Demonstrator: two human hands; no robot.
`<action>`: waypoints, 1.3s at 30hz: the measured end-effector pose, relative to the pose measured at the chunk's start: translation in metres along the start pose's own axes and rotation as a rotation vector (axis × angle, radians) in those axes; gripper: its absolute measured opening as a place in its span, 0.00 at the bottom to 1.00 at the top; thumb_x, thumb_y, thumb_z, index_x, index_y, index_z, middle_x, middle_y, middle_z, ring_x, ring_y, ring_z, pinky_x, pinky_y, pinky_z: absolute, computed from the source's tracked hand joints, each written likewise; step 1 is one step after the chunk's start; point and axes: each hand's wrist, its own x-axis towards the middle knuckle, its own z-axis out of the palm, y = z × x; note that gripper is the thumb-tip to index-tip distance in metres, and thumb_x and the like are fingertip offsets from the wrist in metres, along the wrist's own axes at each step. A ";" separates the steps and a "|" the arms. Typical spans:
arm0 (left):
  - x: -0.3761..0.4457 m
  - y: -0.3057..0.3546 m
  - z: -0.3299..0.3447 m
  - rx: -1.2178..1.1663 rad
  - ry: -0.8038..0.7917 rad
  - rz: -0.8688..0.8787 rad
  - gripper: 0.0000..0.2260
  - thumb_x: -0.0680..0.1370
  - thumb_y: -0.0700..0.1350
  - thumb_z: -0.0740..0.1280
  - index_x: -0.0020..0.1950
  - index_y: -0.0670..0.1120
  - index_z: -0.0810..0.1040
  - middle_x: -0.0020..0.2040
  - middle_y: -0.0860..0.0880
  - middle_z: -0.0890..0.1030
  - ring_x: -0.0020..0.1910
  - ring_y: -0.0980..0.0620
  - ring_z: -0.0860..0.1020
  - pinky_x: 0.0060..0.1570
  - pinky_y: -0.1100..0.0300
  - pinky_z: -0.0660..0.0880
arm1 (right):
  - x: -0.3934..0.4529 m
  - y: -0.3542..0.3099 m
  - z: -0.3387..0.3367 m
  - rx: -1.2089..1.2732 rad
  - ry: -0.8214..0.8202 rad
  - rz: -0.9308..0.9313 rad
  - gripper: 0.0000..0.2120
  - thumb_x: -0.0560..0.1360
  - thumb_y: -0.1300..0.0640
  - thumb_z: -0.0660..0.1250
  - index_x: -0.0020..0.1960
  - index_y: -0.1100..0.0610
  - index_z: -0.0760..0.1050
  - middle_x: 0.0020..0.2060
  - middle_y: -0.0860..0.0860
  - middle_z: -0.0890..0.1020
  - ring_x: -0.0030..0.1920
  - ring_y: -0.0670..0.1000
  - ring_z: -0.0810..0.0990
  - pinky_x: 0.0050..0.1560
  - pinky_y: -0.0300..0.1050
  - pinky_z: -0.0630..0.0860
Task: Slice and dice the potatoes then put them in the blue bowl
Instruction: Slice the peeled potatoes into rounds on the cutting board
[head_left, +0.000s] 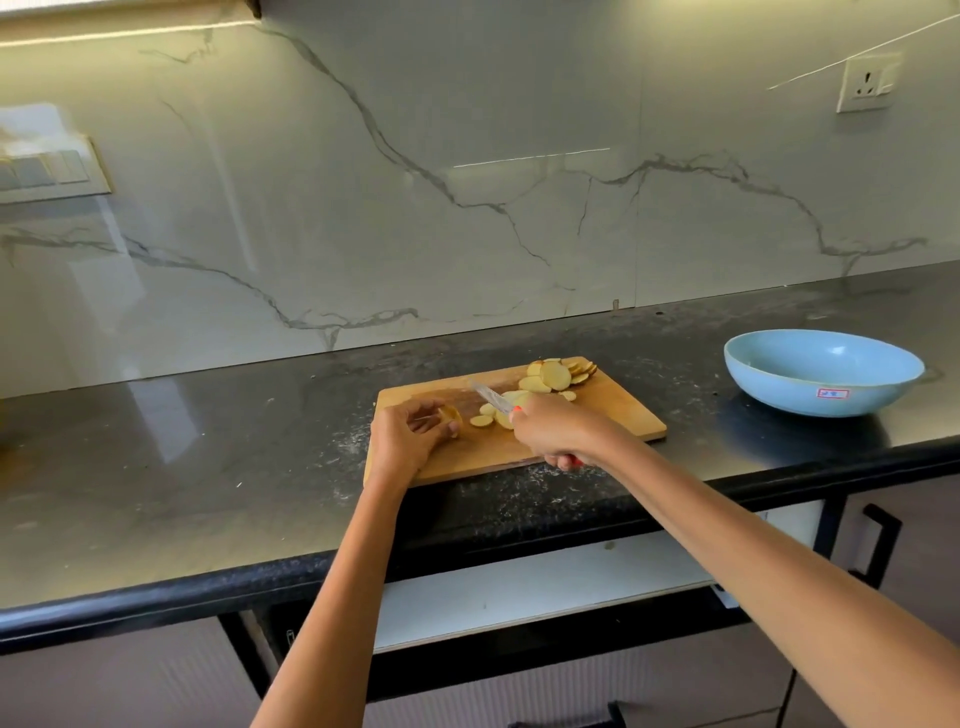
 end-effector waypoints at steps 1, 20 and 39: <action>-0.001 0.001 0.000 0.000 0.000 0.012 0.12 0.68 0.40 0.75 0.50 0.47 0.81 0.45 0.50 0.82 0.47 0.56 0.80 0.45 0.72 0.72 | 0.003 -0.002 0.003 0.037 -0.013 0.005 0.22 0.81 0.57 0.49 0.74 0.59 0.55 0.35 0.53 0.70 0.25 0.45 0.64 0.21 0.36 0.60; -0.002 0.001 0.000 -0.053 -0.025 0.034 0.17 0.69 0.36 0.74 0.57 0.39 0.79 0.50 0.47 0.81 0.50 0.54 0.79 0.48 0.72 0.73 | 0.003 -0.023 0.020 0.036 -0.060 -0.012 0.22 0.80 0.61 0.49 0.74 0.61 0.57 0.35 0.54 0.70 0.26 0.45 0.63 0.24 0.36 0.60; 0.000 -0.003 0.001 -0.036 0.003 0.063 0.15 0.68 0.37 0.75 0.53 0.39 0.81 0.47 0.47 0.82 0.48 0.54 0.80 0.53 0.63 0.76 | 0.017 -0.035 0.019 0.114 -0.155 -0.007 0.20 0.79 0.65 0.48 0.70 0.65 0.59 0.31 0.52 0.65 0.26 0.45 0.59 0.21 0.34 0.56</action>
